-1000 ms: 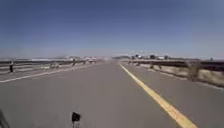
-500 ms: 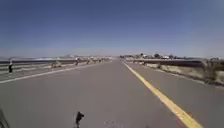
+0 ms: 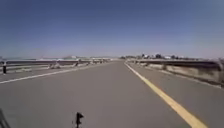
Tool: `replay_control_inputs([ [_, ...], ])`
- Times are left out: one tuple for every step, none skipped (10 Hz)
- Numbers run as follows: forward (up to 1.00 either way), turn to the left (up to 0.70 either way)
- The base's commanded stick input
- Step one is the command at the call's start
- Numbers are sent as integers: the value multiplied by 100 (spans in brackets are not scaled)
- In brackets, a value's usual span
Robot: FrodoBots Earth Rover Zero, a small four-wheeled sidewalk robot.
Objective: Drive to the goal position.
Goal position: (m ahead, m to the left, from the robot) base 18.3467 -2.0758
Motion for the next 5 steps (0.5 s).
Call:
replay_control_inputs([
  [100,0],
  [100,0],
  [100,0],
  [100,0],
  [100,0],
])
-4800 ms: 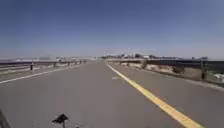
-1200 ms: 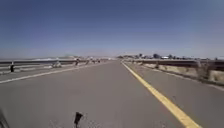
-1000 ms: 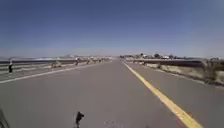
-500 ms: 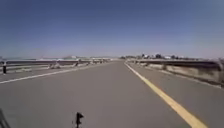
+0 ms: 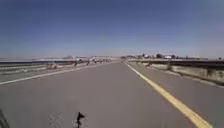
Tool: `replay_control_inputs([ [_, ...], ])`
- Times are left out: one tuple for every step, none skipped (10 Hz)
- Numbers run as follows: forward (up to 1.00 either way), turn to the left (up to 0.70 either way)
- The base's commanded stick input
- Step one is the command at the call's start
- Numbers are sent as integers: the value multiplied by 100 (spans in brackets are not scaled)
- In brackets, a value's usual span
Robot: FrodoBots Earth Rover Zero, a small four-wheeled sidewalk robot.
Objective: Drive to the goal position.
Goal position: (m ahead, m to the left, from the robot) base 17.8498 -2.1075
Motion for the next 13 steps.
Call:
replay_control_inputs([
  [100,0],
  [100,0],
  [100,0],
  [100,0],
  [100,0],
  [100,0],
  [100,0],
  [100,0],
  [100,0],
  [100,0],
  [100,0],
  [100,0],
  [100,0],
])
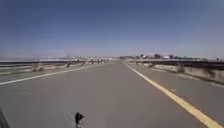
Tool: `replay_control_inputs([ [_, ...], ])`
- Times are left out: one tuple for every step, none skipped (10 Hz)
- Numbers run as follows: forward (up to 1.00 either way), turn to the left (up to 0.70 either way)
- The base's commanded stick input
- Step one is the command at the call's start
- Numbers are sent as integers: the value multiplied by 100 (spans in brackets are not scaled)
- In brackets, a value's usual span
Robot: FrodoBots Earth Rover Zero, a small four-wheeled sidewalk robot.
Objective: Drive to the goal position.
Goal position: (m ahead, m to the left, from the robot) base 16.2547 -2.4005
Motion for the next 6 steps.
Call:
replay_control_inputs([
  [100,0],
  [100,0],
  [100,0],
  [100,0],
  [100,0],
  [100,0],
])
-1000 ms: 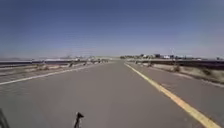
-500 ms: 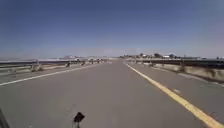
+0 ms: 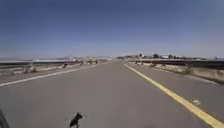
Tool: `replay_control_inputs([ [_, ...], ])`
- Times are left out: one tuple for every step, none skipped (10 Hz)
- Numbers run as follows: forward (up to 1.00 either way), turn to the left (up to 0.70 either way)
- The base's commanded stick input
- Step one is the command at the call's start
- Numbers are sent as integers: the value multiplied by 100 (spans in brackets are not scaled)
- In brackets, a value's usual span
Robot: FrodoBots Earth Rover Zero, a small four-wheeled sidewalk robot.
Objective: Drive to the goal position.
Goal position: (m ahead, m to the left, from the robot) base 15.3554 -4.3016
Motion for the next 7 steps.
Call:
replay_control_inputs([
  [100,0],
  [100,0],
  [100,0],
  [100,0],
  [100,0],
  [100,0],
  [100,0],
])
